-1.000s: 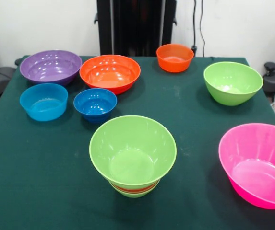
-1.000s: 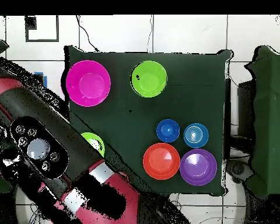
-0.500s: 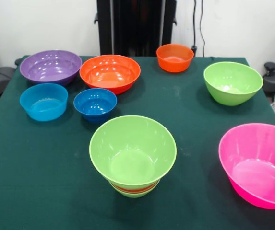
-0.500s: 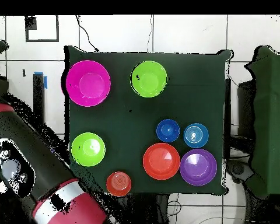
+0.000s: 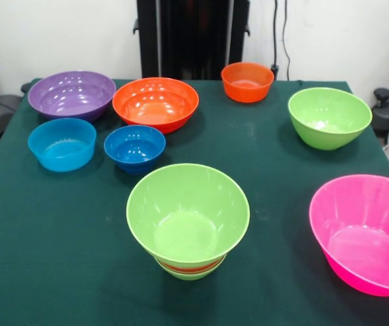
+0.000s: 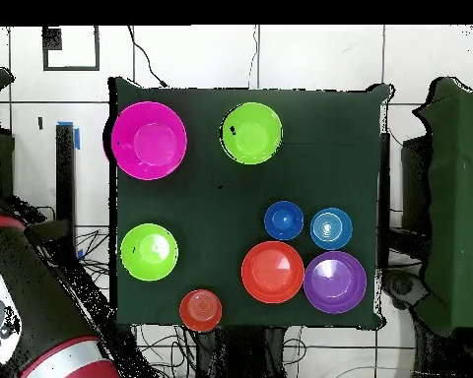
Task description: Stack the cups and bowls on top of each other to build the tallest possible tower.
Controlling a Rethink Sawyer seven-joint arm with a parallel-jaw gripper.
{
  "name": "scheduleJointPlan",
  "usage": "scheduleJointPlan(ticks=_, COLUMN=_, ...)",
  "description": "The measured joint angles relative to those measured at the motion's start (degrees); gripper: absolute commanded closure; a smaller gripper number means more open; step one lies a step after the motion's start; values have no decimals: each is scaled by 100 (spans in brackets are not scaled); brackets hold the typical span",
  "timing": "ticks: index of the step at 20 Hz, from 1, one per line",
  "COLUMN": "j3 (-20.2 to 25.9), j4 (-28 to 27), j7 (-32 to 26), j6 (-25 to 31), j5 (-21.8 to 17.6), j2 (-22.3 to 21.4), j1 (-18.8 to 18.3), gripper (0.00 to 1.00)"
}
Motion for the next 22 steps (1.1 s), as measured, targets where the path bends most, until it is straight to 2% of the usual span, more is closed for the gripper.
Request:
scheduleJointPlan(ticks=12, j3=-1173, j4=343, j7=0, j6=-850, j5=34, j2=407, j1=797, gripper=0)
scheduleJointPlan(ticks=19, j3=-2083, j4=570, j7=0, j6=-1572, j5=39, j2=819, j1=1584, gripper=0)
scheduleJointPlan(ticks=22, j3=-2339, j4=618, j7=0, j6=-1798, j5=40, j2=988, j1=1828, gripper=0)
